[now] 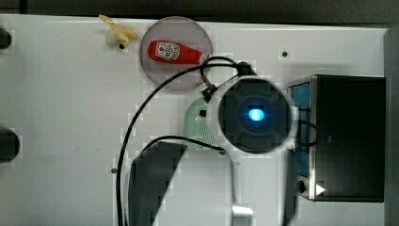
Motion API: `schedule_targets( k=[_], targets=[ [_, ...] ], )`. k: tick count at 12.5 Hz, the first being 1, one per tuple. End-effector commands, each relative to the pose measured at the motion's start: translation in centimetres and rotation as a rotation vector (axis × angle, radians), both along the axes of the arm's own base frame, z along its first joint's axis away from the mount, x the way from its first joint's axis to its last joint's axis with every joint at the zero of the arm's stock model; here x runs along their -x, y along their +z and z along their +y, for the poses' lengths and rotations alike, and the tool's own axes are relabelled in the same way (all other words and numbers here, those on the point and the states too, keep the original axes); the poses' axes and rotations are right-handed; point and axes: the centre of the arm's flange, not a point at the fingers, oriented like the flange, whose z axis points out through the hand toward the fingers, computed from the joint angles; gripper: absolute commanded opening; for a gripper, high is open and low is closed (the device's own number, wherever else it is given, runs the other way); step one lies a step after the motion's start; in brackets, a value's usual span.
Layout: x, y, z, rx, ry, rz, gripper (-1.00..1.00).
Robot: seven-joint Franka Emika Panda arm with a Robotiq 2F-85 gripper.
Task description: Drag strainer left to right.
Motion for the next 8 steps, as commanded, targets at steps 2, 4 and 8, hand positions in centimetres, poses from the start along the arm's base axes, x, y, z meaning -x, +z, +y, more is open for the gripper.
schedule_targets(
  k=[2, 4, 8],
  targets=[
    [1.0, 4.7, -0.4, -0.025, 0.085, 0.082, 1.00],
    [1.1, 6.7, -0.4, -0.025, 0.091, 0.062, 1.00],
    [1.3, 6.6, -0.3, -0.027, 0.094, 0.087, 1.00]
  ],
)
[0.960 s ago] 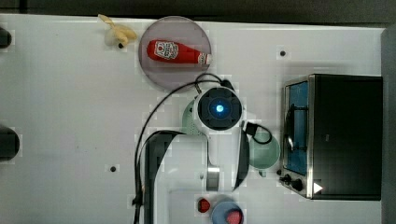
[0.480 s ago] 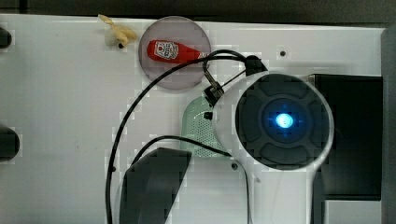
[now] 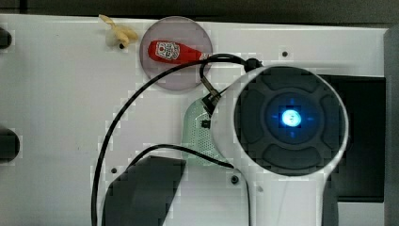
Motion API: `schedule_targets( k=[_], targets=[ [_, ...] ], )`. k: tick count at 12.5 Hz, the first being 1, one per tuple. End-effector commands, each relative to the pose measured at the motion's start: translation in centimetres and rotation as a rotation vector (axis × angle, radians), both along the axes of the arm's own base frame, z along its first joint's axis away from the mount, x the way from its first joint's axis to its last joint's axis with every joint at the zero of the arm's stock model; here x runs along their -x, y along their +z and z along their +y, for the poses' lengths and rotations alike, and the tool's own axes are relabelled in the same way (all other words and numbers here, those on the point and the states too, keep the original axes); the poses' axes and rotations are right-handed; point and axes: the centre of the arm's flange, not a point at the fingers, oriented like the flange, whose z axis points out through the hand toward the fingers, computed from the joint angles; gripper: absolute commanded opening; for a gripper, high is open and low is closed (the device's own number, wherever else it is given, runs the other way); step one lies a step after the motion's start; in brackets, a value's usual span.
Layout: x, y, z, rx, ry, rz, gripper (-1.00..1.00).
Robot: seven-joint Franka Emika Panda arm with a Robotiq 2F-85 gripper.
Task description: Drag strainer left to right.
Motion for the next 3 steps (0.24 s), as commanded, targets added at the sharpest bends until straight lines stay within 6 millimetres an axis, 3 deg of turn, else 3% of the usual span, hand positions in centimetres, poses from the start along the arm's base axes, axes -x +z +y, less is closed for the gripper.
schedule_targets(
  k=[1, 3],
  targets=[
    [-0.15, -0.75, -0.45, -0.019, 0.036, 0.031, 1.00],
    [-0.29, -1.04, -0.46, -0.019, 0.035, 0.037, 1.00]
  ],
)
